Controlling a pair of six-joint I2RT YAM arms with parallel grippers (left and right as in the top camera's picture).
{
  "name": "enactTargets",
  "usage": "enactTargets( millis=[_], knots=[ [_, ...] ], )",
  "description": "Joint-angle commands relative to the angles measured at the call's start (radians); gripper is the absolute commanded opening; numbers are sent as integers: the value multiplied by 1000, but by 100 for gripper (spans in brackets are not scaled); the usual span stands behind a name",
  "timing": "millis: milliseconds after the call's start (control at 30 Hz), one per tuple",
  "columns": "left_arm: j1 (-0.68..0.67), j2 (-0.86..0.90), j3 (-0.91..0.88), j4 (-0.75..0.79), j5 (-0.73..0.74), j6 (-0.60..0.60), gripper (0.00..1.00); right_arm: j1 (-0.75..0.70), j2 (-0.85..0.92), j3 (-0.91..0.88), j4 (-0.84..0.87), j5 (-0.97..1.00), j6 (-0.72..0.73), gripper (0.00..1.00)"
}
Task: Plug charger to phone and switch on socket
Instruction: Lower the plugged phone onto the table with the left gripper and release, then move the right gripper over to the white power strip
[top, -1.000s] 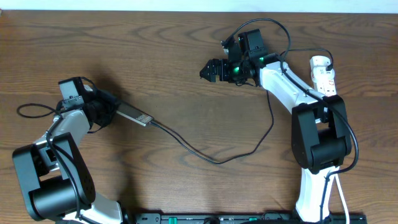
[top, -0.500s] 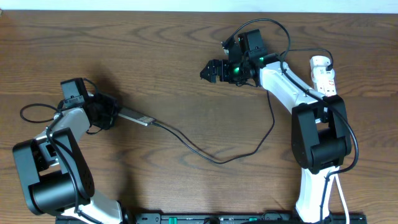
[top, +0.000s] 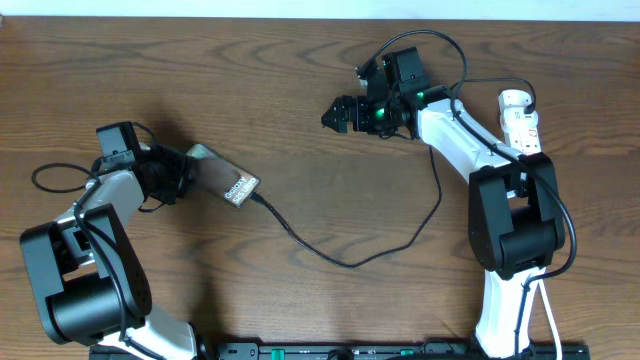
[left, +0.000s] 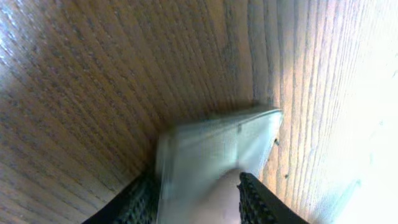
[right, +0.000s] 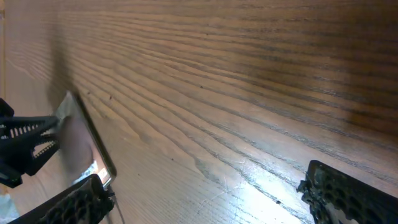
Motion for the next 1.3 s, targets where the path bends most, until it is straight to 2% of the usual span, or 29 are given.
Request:
enactTargets(
  millis=[0,200,400,467,500,633,700,833,1067,1267],
  knots=[
    [-2,43,-21,-48,-61,17,46,7,-25,8,-1,5,-19,99],
    [-2,42,-21,-51,-66,93,50,7,-25,8,-2,5,-19,99],
    [0,-23,-14,80,-67,200,55,7,-25,8,-3,5,-32,99],
    [0,-82,4,113,-61,274,57,7,-25,8,-5,5,-48,99],
    [0,-116,18,115,-61,310,59,7,-25,8,-5,5,-57,99],
    [-5,-251,77,111,-62,460,79,6,-34,15,-8,8,-80,99],
    [-14,-312,98,100,-61,510,82,6,-47,32,-27,28,-98,99],
    [-48,-405,105,98,-69,547,85,6,-90,116,-154,195,-128,99],
    [-124,-447,105,98,-69,554,86,-32,-234,268,-355,656,-116,99],
    [-137,-447,104,97,-69,554,87,-190,-386,284,-411,803,-117,99]
  ],
)
